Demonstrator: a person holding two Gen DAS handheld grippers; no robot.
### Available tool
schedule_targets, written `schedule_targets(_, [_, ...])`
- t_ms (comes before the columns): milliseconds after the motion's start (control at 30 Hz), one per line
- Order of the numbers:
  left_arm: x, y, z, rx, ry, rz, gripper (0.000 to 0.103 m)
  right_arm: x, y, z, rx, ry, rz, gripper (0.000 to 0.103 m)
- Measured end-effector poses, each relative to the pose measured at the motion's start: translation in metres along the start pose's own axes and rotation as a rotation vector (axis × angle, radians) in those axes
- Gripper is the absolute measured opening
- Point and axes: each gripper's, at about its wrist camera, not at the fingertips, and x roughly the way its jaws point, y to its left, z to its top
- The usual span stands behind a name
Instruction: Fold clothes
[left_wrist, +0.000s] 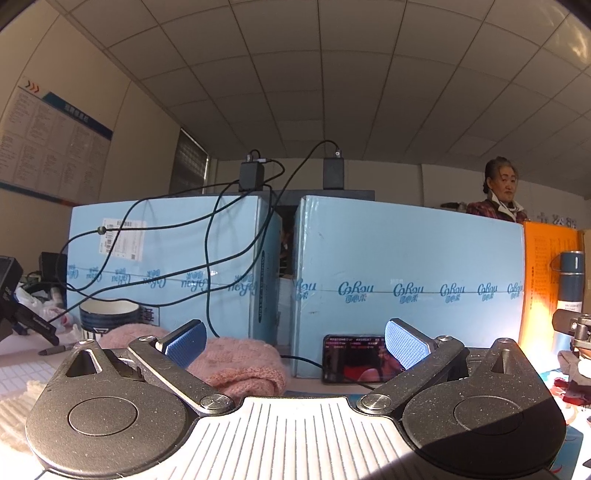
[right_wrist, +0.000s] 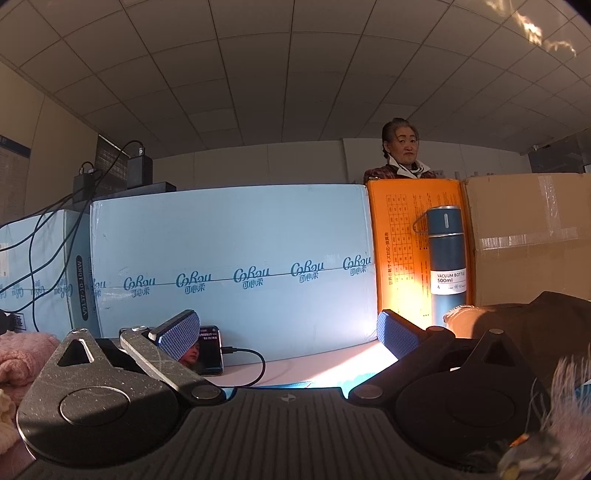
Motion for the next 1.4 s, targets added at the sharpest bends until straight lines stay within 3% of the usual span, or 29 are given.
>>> schedule_targets(200, [0.001,0.001,0.0,-0.007,0.006,-0.011,0.103,-0.001,0.0,0.001,-0.001,-0.001,0.007,0.103])
schedule_targets(600, [0.005,-0.001,-0.003,-0.048,0.078,-0.14,0.103,-0.001,0.002,0.0,-0.003,-0.001,0.006,0.103])
schedule_targets(700, [0.004,-0.002,-0.004,-0.046,0.077,-0.124,0.103,-0.001,0.002,-0.001,-0.002,-0.001,0.006,0.103])
schedule_targets(800, [0.005,-0.003,-0.003,-0.021,0.08,-0.06,0.103,-0.001,0.002,0.0,-0.002,-0.003,0.006,0.103])
schedule_targets(1067, [0.013,0.008,-0.001,0.048,0.049,0.205,0.103,-0.002,0.001,0.0,-0.004,-0.007,0.009,0.103])
schedule_targets(1167, [0.013,0.012,0.0,0.046,0.05,0.209,0.103,-0.003,0.001,0.0,-0.006,-0.009,0.006,0.103])
schedule_targets(1400, [0.006,0.011,0.0,0.024,0.028,0.102,0.103,-0.003,0.002,0.0,-0.033,-0.006,-0.027,0.103])
